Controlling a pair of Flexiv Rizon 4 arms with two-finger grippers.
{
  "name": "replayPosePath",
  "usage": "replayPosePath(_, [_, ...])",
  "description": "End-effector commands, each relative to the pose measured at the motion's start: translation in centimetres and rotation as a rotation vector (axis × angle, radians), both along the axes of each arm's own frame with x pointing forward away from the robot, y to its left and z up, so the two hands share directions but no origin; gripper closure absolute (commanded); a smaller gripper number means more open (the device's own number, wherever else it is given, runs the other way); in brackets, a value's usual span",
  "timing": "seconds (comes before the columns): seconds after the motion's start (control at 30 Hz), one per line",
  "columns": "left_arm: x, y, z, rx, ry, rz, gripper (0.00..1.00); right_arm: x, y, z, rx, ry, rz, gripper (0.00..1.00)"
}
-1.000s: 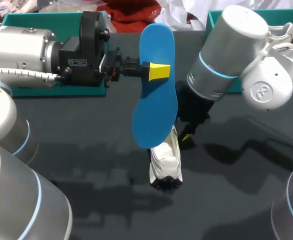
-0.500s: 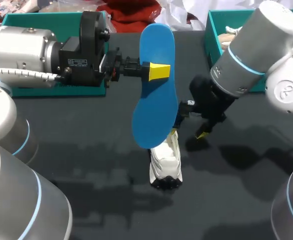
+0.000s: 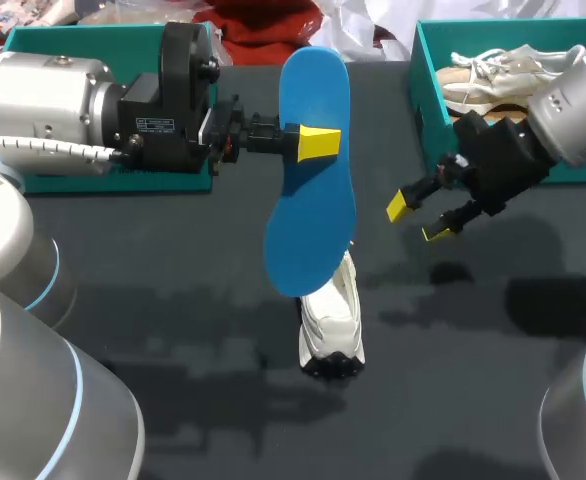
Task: Take the shoe out of the shoebox, open the shoe tongue, remove and reinsert the insole, then place the shoe into the shoebox
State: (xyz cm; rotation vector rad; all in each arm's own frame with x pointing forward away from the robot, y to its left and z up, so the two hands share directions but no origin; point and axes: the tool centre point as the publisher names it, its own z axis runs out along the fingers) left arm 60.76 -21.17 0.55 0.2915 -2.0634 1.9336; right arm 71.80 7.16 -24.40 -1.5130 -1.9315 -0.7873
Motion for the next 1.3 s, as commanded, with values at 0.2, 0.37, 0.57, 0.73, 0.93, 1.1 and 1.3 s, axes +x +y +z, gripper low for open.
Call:
replayPosePath(0.2, [0.0, -0.2, -0.1, -0.002, 0.000, 0.001, 1.00, 0.5, -1.3, 1.0, 0.232, 0.052, -0.026, 0.00])
replayPosePath(0.37, [0.0, -0.2, -0.1, -0.002, 0.000, 0.001, 1.00, 1.1, -1.4, 4.2, 0.287, 0.071, -0.078, 0.00])
replayPosePath(0.57, [0.0, -0.2, -0.1, -0.002, 0.000, 0.001, 1.00, 0.9, -1.2, 5.4, 0.310, 0.064, -0.075, 0.00])
replayPosePath(0.73, [0.0, -0.2, -0.1, -0.002, 0.000, 0.001, 1.00, 0.9, -1.2, 5.4, 0.310, 0.064, -0.075, 0.00])
replayPosePath(0.93, [0.4, 0.0, -0.3, -0.066, -0.083, -0.015, 1.00, 2.1, 0.2, 6.8, 0.460, 0.134, -0.100, 0.00])
replayPosePath(1.1, [2.1, 0.8, -0.7, -0.081, -0.285, -0.044, 1.00, 2.5, 0.8, 8.2, 0.490, 0.162, -0.118, 0.00])
replayPosePath(1.3, [2.6, 1.4, -1.0, 0.151, -0.912, -0.029, 1.00, 2.6, 1.4, 8.8, 0.557, 0.199, -0.129, 0.00])
